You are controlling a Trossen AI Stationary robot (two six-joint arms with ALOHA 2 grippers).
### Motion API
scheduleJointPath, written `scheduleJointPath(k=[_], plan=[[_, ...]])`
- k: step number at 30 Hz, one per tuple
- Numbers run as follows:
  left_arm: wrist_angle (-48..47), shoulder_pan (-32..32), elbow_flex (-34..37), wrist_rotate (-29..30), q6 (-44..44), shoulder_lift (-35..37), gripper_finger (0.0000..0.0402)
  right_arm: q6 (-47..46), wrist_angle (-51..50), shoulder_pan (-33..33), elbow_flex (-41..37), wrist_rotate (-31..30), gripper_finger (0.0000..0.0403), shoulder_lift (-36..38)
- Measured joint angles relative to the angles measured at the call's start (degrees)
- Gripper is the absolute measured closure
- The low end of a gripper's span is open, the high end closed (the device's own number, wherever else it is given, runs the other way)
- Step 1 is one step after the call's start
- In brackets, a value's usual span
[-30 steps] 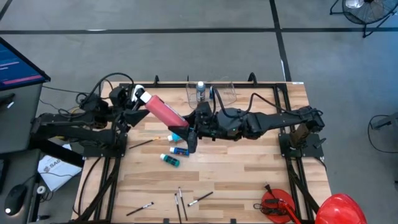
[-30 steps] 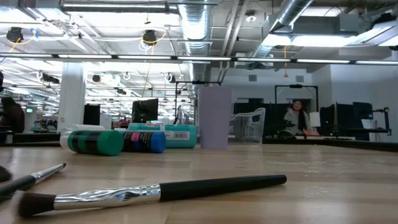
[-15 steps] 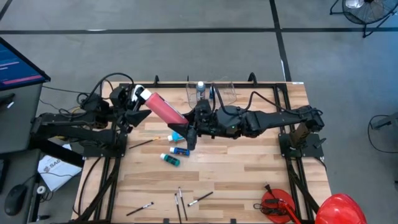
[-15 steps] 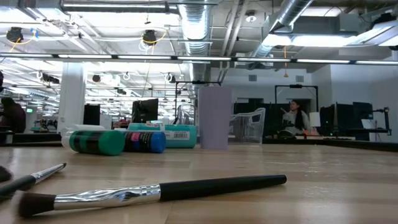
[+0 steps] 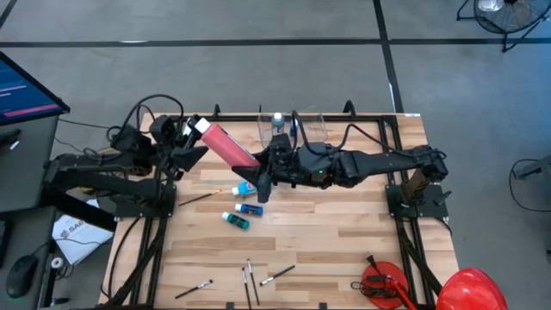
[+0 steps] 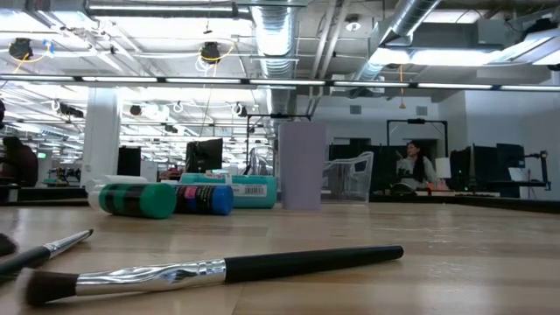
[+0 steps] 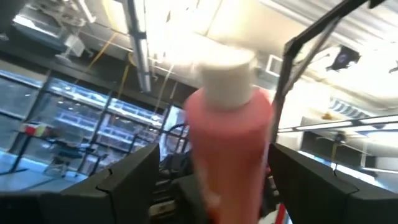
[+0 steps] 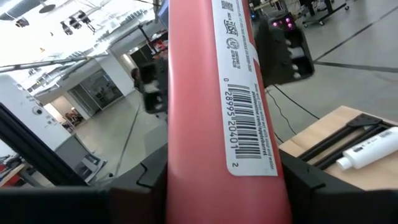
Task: Pick & Place Paint Supplies
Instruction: Put the red paint bottle into the transparent bin
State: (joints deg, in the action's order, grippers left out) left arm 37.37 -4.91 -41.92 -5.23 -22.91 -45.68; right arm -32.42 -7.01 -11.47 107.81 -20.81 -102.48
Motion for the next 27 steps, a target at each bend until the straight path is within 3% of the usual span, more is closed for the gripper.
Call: scheduleJointPath(k=[4,9,13,23,27], plan=[[-0.12,0.00,-1.92,-2.78,-0.29,-2.02,0.0106,-0.02,-0.01,0.33,0.00,-0.01,0.0225,-0.02],[0.02,0.00,-2.50,-2.94,-2.00,-3.53,0.0106,-0.16,-0.17,0.39,0.00,-0.01,0.0213,-0.02],[1.53,0.00,-2.50,-2.93,-2.02,-4.05,0.0106,-0.15,-0.59,0.31,0.00,-0.01,0.0225,-0.01],[4.20,0.00,-2.50,-0.56,-3.20,-4.47,0.0106,-0.15,-0.84,0.31,0.00,-0.01,0.0212,0.00],[4.58,0.00,-2.50,0.19,-3.24,-4.43,0.0111,-0.13,-0.87,0.42,-0.02,-0.01,0.0226,0.00]])
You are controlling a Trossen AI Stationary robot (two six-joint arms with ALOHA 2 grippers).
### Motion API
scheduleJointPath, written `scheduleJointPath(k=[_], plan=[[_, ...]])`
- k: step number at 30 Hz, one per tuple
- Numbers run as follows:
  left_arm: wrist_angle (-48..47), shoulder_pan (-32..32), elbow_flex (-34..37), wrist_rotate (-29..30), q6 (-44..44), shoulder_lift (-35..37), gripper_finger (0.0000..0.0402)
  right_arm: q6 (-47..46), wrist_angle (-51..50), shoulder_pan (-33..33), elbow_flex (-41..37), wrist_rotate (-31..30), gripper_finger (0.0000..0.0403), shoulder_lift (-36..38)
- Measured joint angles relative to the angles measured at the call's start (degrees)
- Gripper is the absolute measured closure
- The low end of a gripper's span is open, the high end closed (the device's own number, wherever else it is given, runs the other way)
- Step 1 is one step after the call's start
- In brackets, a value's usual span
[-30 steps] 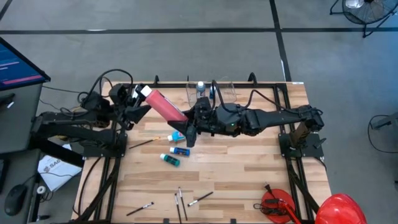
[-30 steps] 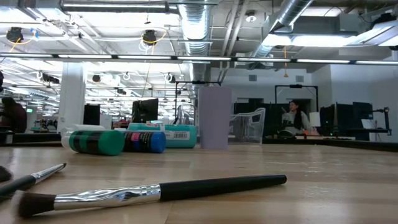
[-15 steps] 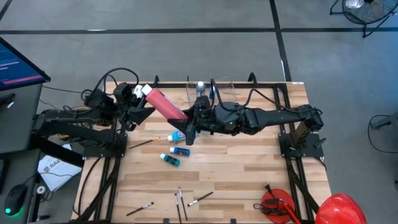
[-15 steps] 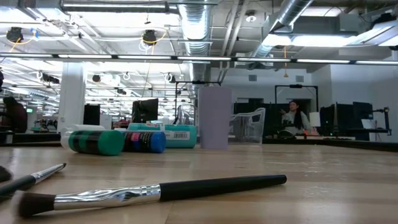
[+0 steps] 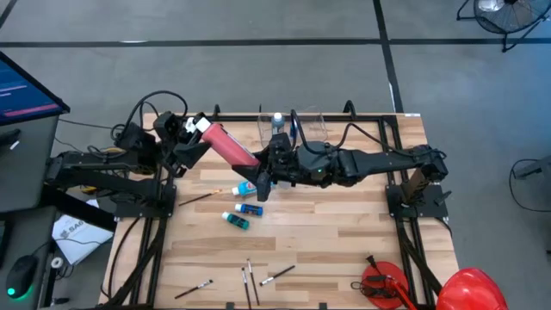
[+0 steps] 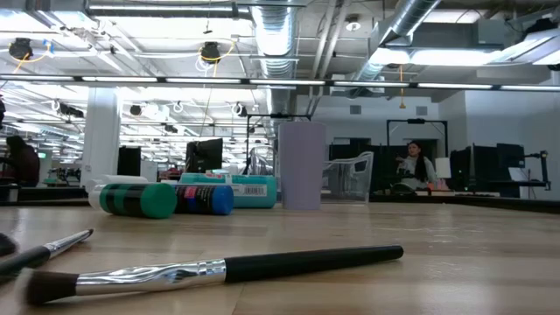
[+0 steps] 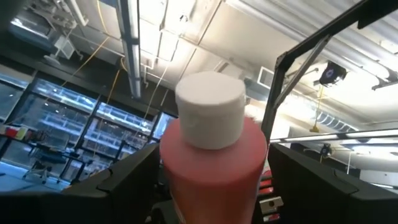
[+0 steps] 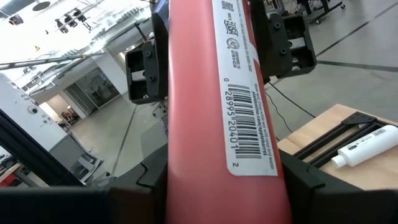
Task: Pick & Place Paint Supplies
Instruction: Put the red paint bottle into the transparent bin
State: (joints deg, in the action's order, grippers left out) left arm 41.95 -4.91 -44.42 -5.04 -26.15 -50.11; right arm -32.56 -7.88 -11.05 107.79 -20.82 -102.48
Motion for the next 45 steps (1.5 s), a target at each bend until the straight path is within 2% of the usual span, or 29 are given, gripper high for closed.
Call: scheduleJointPath(k=[10,19,24,34,45], plan=[[1.38,0.00,0.01,1.01,-0.61,-1.34,0.0145,-0.48,-0.50,0.35,-0.02,-0.02,0.0211,0.00],[1.94,0.00,0.02,1.04,-1.89,-1.33,0.0187,-0.44,-0.83,0.35,-0.02,-0.02,0.0225,0.04],[1.89,0.00,0.05,1.09,-2.86,-1.33,0.0209,-0.55,-1.25,0.35,-0.02,-0.02,0.0198,0.09],[1.76,0.00,0.07,2.17,-4.14,-1.33,0.0216,-0.83,-1.61,0.57,-0.02,-0.17,0.0208,0.11],[-1.49,0.00,0.07,2.74,-5.01,-0.20,0.0217,-0.25,-3.04,0.61,-0.02,-0.04,0.0184,0.09]])
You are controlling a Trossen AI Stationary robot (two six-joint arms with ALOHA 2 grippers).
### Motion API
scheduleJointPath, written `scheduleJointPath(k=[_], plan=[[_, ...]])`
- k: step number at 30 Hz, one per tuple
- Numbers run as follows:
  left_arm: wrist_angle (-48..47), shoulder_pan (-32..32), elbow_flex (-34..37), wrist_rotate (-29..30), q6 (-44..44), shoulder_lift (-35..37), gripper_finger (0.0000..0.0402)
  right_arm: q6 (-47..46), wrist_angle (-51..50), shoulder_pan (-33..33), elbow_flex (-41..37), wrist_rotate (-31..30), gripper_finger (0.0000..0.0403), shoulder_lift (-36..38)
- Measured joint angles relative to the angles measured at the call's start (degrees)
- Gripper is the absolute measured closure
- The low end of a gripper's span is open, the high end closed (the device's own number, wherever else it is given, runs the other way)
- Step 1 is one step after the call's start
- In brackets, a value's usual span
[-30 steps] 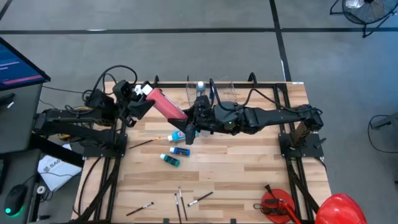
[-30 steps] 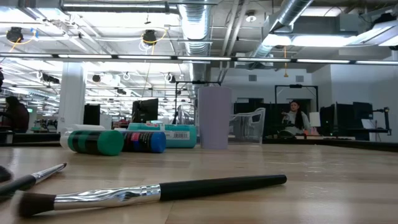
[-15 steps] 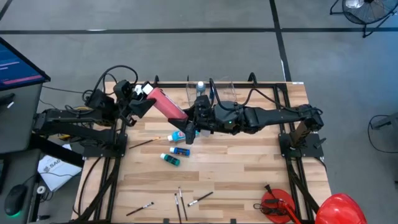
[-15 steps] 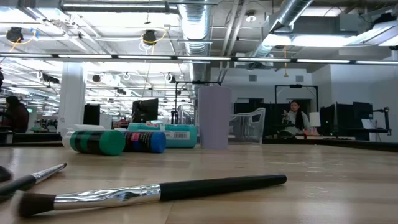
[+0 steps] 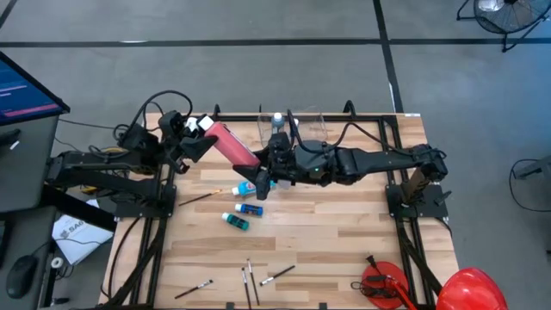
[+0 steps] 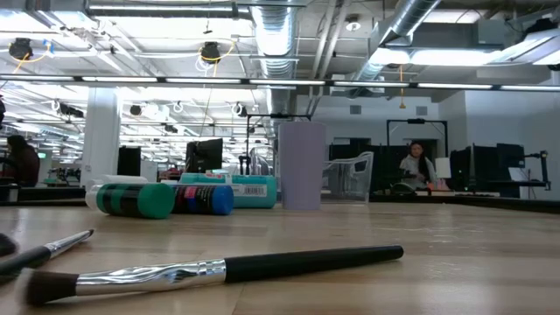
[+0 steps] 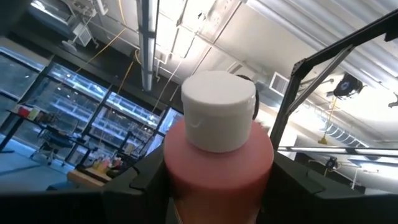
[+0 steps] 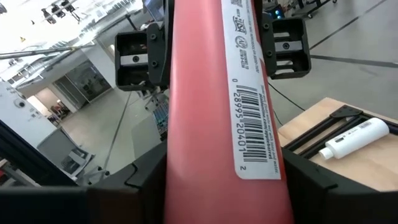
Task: Pick & Place Paint Supplies
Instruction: Put the red paint bottle into the transparent bin
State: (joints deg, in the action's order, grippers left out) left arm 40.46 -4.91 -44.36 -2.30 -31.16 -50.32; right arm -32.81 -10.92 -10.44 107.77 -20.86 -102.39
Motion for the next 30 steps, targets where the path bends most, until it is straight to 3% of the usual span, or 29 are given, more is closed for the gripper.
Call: scheduleJointPath(k=[12,22,30], plan=[[-2.23,0.02,0.00,-0.25,0.00,0.52,0.0218,0.44,-1.13,0.02,0.00,-0.38,0.0149,0.02],[-3.59,0.02,0.00,1.42,0.63,0.52,0.0218,1.58,-1.26,-0.44,0.00,-0.31,0.0014,0.04],[-6.56,0.00,-0.02,4.09,1.64,0.39,0.0218,1.54,-7.86,-0.47,-0.02,-1.61,0.0042,4.02]])
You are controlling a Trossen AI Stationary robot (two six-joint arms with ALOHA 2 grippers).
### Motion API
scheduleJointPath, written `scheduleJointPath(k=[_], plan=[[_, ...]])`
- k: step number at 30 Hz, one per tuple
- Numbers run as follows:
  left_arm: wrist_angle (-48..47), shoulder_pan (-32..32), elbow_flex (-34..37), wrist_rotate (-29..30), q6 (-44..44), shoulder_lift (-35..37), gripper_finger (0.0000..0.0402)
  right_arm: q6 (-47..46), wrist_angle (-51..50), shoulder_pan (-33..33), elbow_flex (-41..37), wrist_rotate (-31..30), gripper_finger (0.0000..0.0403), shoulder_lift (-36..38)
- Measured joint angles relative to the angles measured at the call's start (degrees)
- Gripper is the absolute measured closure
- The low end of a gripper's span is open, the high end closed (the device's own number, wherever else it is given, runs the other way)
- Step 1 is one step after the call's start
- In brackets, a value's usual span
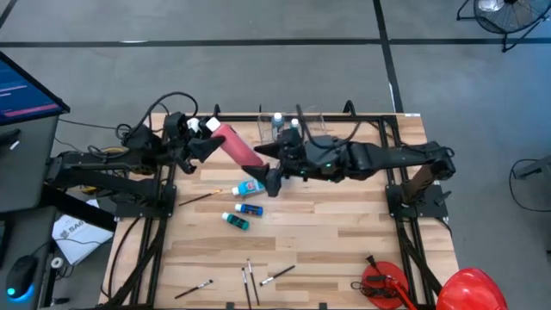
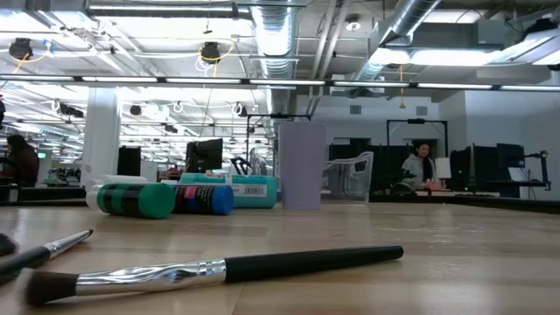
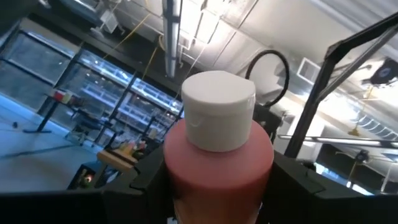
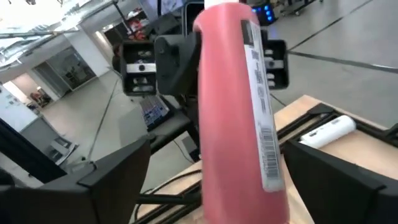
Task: Pick & Place Paint Supplies
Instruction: Put the red paint bottle into the transparent bin
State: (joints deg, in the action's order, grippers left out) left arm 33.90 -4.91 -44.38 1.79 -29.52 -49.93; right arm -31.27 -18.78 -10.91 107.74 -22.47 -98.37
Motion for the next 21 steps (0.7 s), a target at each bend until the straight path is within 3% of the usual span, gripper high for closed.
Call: scheduleJointPath(k=[9,21], plan=[[-5.93,-0.02,0.00,5.90,5.33,-0.74,0.0218,5.09,-6.54,-3.33,0.00,-11.90,0.0021,5.21],[-8.26,-0.04,0.00,17.35,15.68,-12.30,0.0218,12.79,-14.61,-8.03,-0.59,-10.56,0.0009,5.42]])
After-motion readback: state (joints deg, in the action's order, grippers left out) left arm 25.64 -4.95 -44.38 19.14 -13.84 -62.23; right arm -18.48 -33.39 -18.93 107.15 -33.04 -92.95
